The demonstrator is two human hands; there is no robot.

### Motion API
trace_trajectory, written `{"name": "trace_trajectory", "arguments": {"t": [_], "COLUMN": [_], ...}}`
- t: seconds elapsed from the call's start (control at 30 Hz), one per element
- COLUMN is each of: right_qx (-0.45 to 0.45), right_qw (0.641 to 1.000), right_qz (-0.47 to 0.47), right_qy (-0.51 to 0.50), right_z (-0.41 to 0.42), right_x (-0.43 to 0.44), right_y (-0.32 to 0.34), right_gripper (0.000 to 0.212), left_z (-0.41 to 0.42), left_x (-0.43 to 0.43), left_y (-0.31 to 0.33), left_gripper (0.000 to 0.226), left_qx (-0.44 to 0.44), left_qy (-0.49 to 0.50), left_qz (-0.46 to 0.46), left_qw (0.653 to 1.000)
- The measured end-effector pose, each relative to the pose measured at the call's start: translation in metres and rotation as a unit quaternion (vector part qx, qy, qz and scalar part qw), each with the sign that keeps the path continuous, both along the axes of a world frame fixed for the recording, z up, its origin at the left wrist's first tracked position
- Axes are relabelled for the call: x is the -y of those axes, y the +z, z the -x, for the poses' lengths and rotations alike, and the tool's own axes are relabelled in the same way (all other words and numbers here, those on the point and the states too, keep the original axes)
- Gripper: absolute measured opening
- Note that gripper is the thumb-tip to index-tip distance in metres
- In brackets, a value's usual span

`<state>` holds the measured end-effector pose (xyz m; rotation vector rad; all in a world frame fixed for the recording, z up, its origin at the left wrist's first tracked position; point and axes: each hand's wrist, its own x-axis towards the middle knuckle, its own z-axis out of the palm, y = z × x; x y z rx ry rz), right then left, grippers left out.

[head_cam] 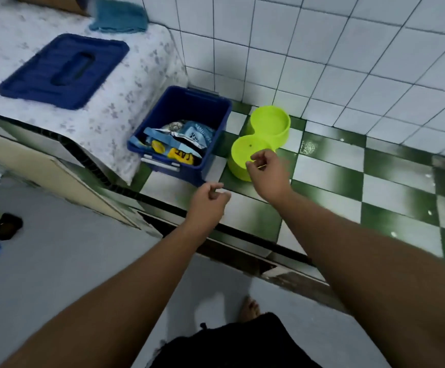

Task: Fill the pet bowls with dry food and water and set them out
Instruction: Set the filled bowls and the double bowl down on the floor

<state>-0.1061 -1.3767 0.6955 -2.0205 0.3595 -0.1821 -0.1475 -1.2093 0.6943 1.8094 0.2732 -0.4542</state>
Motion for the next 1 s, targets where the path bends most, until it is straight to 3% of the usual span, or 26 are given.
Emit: {"name": "trace_trajectory", "arguments": {"t": [0.2,0.5,0.63,0.8,1.0], "right_qx": [-0.024,-0.038,-0.114,-0.201,-0.167], "right_qw": [0.999,0.993,0.989,0.978,0.985], "right_qz": [0.028,0.083,0.085,0.038,0.035], "right_qy": [-0.018,-0.073,-0.036,0.036,0.018], "right_z": [-0.077,-0.181,-0.214,-0.229,-0.216], "right_x": [0.073,0.136,0.153,0.156,0.159], "right_y": [-0.016,-0.029,-0.039,-0.051,-0.056], "right_gripper": [0.015,0.042,0.061,0.068,0.054], "left_z": [-0.039,-0.08,-0.085,-0.087,-0.089], "left_x": [0.057,0.098,0.103,0.11,0.113], "left_y": [-0.015,-0.042,-0.055,-0.059,-0.068], "left_gripper": [0.045,0.08,0.098,0.074,0.058], "left_qx": [-0.1,-0.094,-0.087,-0.057,-0.021], "left_qy": [0.065,0.143,0.167,0.149,0.163], "left_qz": [0.051,0.038,0.056,0.024,0.003], "left_qw": [0.992,0.985,0.98,0.987,0.986]}}
